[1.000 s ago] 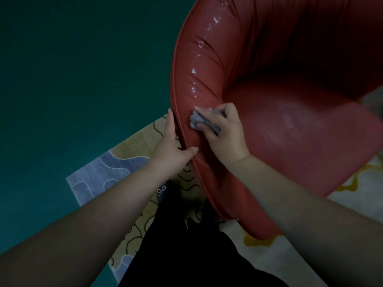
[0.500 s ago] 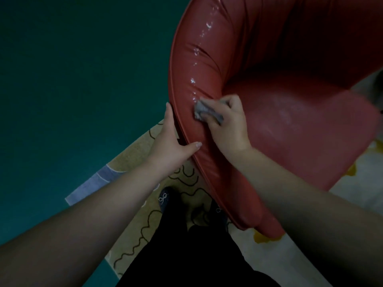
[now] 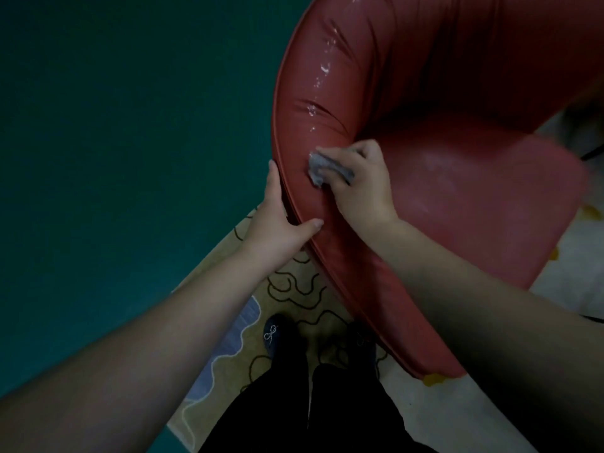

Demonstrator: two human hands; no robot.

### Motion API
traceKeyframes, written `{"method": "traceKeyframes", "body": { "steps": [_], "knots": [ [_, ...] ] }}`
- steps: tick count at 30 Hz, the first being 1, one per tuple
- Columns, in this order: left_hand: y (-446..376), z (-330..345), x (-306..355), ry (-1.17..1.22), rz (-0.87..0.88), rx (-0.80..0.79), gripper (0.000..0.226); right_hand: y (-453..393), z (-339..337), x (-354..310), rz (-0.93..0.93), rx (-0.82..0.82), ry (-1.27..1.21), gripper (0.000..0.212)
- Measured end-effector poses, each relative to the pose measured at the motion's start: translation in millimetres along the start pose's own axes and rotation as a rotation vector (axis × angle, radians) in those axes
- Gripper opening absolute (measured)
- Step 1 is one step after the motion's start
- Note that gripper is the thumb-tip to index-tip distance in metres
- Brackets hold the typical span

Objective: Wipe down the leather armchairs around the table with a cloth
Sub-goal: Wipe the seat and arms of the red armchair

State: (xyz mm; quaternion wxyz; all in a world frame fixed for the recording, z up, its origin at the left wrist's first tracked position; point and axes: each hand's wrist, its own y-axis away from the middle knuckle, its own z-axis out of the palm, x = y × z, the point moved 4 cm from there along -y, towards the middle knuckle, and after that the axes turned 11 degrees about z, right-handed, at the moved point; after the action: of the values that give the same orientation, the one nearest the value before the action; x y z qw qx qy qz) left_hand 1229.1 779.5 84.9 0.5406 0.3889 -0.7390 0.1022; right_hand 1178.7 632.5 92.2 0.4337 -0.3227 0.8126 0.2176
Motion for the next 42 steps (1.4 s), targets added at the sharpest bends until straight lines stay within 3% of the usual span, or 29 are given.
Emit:
{"method": "traceKeyframes", "body": {
  "steps": [9, 12, 16, 23, 26, 31, 39, 42],
  "knots": [
    [0.4, -1.0, 1.7, -0.030, 0.026, -0.043, 0.116, 23.9, -10.3, 9.0, 0.133, -0.043, -0.133, 0.022],
    [-1.7, -3.0, 2.6, -0.030, 0.020, -0.048, 0.117, 14.6, -15.8, 7.4, 0.176, 0.052, -0.143, 0.019],
    [-10.9, -11.8, 1.4, -0.023, 0.028, -0.011, 0.115, -11.0, -4.7, -13.2, 0.076, 0.115, -0.149, 0.026],
    [-28.3, -21.3, 5.1, -0.062, 0.026, -0.025, 0.118, -7.6, 1.1, -3.8, -0.112, -0.025, 0.023, 0.024],
    [-26.4, -21.8, 9.2, -0.037, 0.013, -0.061, 0.117, 8.9, -12.3, 6.0, -0.093, -0.149, 0.040, 0.023],
    [-26.3, -21.4, 12.0, -0.037, 0.009, -0.037, 0.117, -34.6, -12.0, -16.3, -0.062, -0.043, -0.032, 0.025],
    [-24.8, -21.0, 14.0, -0.033, 0.003, -0.055, 0.117, 3.4, -17.2, 7.1, -0.219, -0.262, 0.133, 0.021],
    [-24.6, -21.5, 15.8, -0.013, -0.008, -0.076, 0.117, 3.8, -28.2, 13.8, -0.219, -0.239, 0.148, 0.016]
  ]
}}
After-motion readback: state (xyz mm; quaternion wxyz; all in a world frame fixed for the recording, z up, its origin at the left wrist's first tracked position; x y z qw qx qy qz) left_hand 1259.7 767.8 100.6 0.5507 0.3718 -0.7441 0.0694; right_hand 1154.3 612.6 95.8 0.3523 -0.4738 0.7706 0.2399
